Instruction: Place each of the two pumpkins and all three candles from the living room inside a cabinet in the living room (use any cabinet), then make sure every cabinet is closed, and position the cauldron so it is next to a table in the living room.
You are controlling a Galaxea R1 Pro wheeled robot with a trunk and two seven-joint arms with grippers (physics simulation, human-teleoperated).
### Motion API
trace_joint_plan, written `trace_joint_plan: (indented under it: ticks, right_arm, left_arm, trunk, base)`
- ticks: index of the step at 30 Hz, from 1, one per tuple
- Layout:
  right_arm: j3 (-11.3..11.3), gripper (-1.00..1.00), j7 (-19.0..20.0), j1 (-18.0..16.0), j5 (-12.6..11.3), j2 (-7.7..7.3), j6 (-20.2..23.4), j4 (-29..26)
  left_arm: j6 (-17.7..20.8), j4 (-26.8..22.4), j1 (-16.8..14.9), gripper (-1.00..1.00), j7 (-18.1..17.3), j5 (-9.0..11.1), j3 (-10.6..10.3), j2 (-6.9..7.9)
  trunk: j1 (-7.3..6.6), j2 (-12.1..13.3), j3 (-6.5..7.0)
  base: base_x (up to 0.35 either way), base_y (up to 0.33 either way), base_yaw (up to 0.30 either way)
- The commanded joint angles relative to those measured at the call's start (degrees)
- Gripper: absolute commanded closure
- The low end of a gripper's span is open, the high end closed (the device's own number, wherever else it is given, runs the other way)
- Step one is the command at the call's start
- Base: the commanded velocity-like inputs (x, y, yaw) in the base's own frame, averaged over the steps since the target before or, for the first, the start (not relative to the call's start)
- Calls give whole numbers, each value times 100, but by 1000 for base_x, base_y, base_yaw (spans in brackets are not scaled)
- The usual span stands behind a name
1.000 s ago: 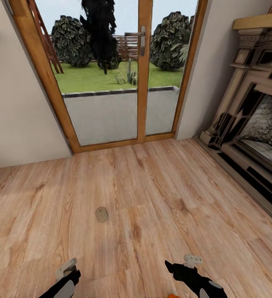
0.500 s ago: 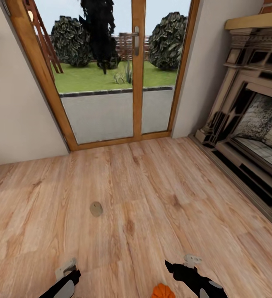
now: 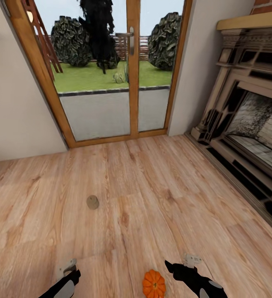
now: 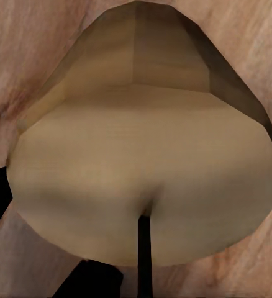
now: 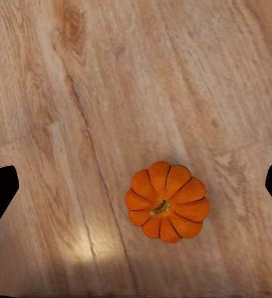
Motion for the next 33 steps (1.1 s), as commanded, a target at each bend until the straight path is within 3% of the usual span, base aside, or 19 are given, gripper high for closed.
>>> trace_joint_plan:
  ticks: [1,11,33]
  right_arm:
    - [14,-100,-2,-2,-46,-6,22,-2]
    - [13,-100,2,-2,-42,-6,21,-6]
    - [9,-100,112,-2,-40,-6,18,-6]
  left_arm:
    - [-27,-8,-1,100,28,51,-50,4]
    - [-29,-8,-2,100,28,51,-56,4]
    - [-29,-8,0,100,28,52,-67,4]
  trunk:
    - [-3,-2,-4]
    - [-3,-2,-4]
    - [-3,-2,-4]
  base:
    - [-185,-174,0]
    - [-153,-214,0]
    - [-8,-291,0]
